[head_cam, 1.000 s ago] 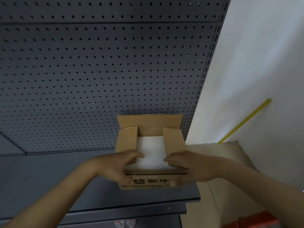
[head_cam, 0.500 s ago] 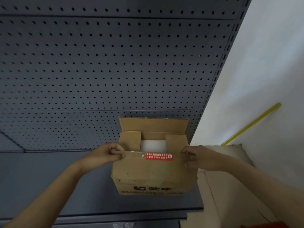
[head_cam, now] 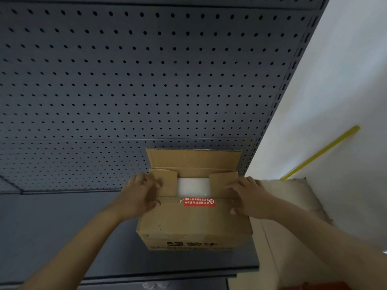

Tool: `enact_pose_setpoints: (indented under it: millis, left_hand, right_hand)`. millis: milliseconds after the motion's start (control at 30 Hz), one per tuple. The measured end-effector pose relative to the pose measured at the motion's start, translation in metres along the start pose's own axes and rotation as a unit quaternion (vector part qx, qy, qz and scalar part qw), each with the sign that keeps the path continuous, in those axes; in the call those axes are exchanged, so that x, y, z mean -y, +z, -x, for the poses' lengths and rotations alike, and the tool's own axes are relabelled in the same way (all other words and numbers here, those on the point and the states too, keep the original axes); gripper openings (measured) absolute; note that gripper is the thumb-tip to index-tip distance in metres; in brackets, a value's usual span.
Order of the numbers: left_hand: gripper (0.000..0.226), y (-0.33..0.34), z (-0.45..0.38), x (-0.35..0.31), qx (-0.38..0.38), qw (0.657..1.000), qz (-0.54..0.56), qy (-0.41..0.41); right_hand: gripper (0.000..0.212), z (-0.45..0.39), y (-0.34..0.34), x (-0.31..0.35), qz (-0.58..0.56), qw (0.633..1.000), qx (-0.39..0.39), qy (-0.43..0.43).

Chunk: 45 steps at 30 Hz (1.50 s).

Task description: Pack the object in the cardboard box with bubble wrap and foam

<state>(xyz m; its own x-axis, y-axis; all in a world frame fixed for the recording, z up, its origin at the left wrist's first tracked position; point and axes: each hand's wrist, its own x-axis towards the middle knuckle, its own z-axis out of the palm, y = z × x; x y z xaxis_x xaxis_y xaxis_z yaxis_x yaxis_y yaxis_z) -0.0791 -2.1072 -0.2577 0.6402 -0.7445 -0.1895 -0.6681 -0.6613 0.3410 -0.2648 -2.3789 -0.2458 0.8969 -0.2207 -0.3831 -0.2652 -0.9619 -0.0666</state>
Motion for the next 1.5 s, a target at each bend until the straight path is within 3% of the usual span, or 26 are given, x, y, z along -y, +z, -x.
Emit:
enact_pose_setpoints:
  millis: [100, 167, 233, 333, 400, 467, 533, 633, 667, 800, 967, 1067, 1233, 1400, 1500]
  left_hand:
    - [0.094, -0.009, -0.007, -0.010, -0.047, 0.994, -0.097, 0.020]
    - [0.119, -0.013, -0.017, -0.015, -0.088, 0.981, -0.161, 0.066]
    - [0.137, -0.017, -0.026, -0.021, -0.082, 0.971, -0.207, 0.090]
    - [0.151, -0.020, -0.036, -0.029, -0.043, 0.962, -0.258, 0.072]
    - [0.152, -0.019, -0.038, -0.028, -0.064, 0.957, -0.269, 0.088]
    - [0.145, -0.017, -0.033, -0.026, -0.091, 0.953, -0.259, 0.127]
    - [0.122, -0.014, -0.024, -0.023, -0.059, 0.971, -0.181, 0.148]
    - [0.088, -0.006, -0.012, -0.016, 0.015, 0.989, -0.054, 0.139]
    - [0.080, 0.000, -0.009, -0.011, 0.026, 0.989, -0.040, 0.137]
    - [0.074, 0.030, -0.006, 0.003, -0.013, 0.989, -0.033, 0.145]
    - [0.038, 0.054, -0.011, 0.005, -0.163, 0.972, -0.053, 0.163]
    - [0.036, 0.063, -0.012, 0.004, -0.188, 0.971, -0.049, 0.139]
    - [0.037, 0.064, -0.012, 0.001, -0.184, 0.976, -0.043, 0.112]
    - [0.042, 0.049, -0.011, -0.007, -0.138, 0.983, -0.059, 0.106]
    - [0.044, 0.022, -0.002, -0.025, -0.080, 0.990, -0.073, 0.089]
  right_hand:
    - [0.098, -0.002, -0.008, 0.003, 0.056, 0.997, -0.058, -0.021]
    - [0.125, -0.008, -0.017, 0.006, 0.125, 0.985, -0.108, -0.056]
    - [0.149, -0.018, -0.022, 0.009, 0.171, 0.974, -0.129, -0.078]
    - [0.159, -0.029, -0.023, 0.018, 0.177, 0.967, -0.160, -0.089]
    - [0.156, -0.032, -0.021, 0.019, 0.156, 0.966, -0.192, -0.081]
    - [0.141, -0.029, -0.020, 0.019, 0.123, 0.967, -0.204, -0.091]
    - [0.119, -0.021, -0.018, 0.020, 0.081, 0.968, -0.205, -0.120]
    - [0.074, -0.011, 0.005, 0.022, -0.029, 0.986, -0.098, -0.129]
    - [0.066, -0.010, 0.016, 0.022, -0.052, 0.986, -0.097, -0.128]
    - [0.078, -0.013, 0.047, 0.025, -0.097, 0.983, -0.123, -0.095]
    - [0.049, -0.013, 0.063, 0.047, -0.105, 0.972, -0.210, -0.020]
    - [0.057, -0.014, 0.065, 0.055, -0.124, 0.967, -0.222, 0.012]
    - [0.041, -0.012, 0.060, 0.062, -0.126, 0.974, -0.183, 0.038]
    - [0.042, -0.011, 0.045, 0.057, -0.102, 0.982, -0.159, 0.024]
    - [0.053, 0.003, 0.031, 0.055, -0.073, 0.984, -0.159, -0.001]
